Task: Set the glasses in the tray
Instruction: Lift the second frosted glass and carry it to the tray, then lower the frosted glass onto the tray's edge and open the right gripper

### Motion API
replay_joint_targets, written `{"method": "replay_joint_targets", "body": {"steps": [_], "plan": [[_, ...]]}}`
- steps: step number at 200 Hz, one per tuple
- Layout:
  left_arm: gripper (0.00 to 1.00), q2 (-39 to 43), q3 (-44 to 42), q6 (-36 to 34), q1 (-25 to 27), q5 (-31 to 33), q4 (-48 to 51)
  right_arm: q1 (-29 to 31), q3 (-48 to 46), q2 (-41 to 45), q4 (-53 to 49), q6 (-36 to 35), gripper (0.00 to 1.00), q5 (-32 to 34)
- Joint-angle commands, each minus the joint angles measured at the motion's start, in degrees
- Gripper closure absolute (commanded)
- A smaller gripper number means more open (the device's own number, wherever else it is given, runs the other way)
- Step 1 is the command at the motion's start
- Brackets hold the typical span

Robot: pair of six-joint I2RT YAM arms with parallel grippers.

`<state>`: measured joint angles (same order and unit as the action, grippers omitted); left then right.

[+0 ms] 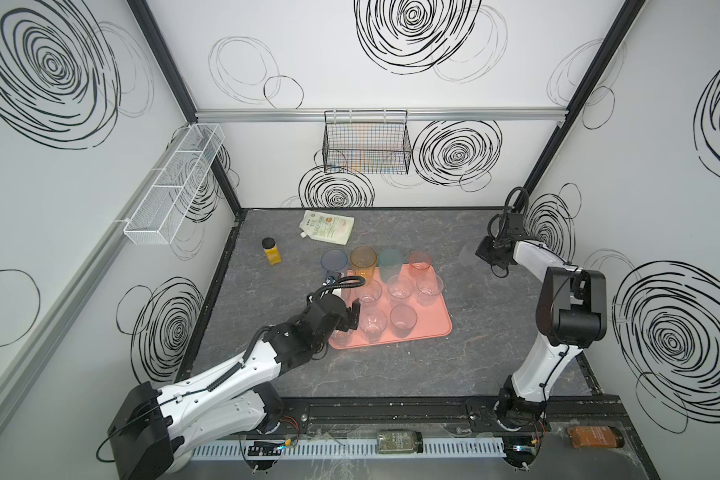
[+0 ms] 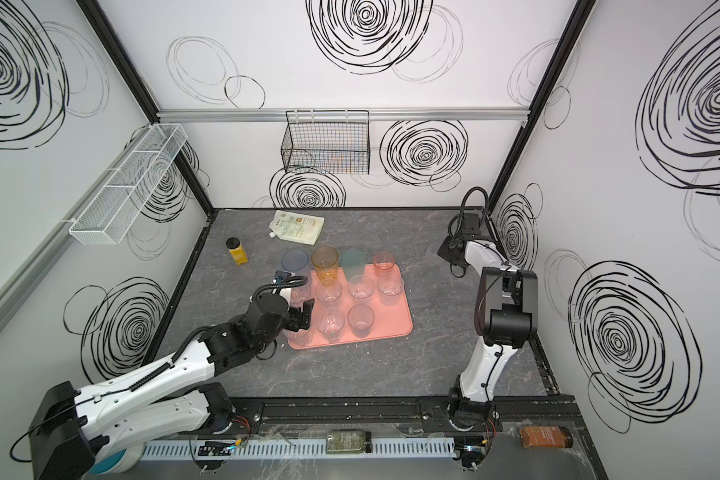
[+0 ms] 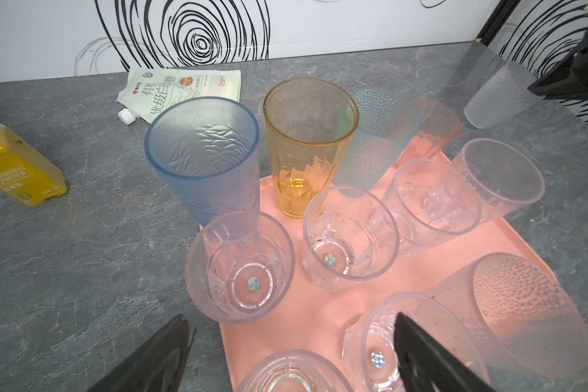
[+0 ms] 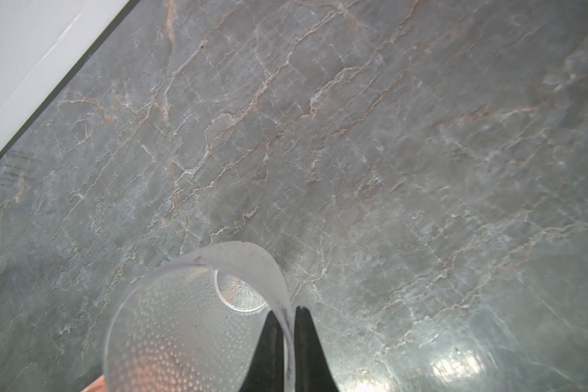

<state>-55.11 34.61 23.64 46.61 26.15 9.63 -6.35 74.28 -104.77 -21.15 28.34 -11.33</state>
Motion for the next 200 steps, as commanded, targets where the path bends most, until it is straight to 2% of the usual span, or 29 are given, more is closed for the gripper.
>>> {"method": "replay_joint_targets", "body": {"steps": [1,55,88,115,162,200], "plan": [[0.04,2.2,0.1,0.6,0.0,2.4,0.8,2.2,-1.0,7.1,-2.1,-0.5,0.98,1.4],[0.04,8.3,0.4,0.7,-2.3,4.0,5.6,9.4,-6.4,20.9,-8.7,-3.0,0.98,8.1],[0.04,12.1,1.0,4.6,-3.5,4.9,11.7,13.2,-8.8,30.2,-15.5,-5.7,0.99,12.6],[0.04,15.7,0.0,8.3,-3.9,5.9,16.0,18.7,-13.0,36.7,-20.9,-6.9,0.99,14.9],[0.04,20.5,-4.2,14.9,-3.9,6.2,17.4,31.6,-22.4,41.4,-26.6,-1.2,1.0,17.4],[0.04,20.2,-5.5,16.7,-3.6,6.0,17.0,37.6,-25.1,38.6,-23.9,1.7,1.0,17.0]]}}
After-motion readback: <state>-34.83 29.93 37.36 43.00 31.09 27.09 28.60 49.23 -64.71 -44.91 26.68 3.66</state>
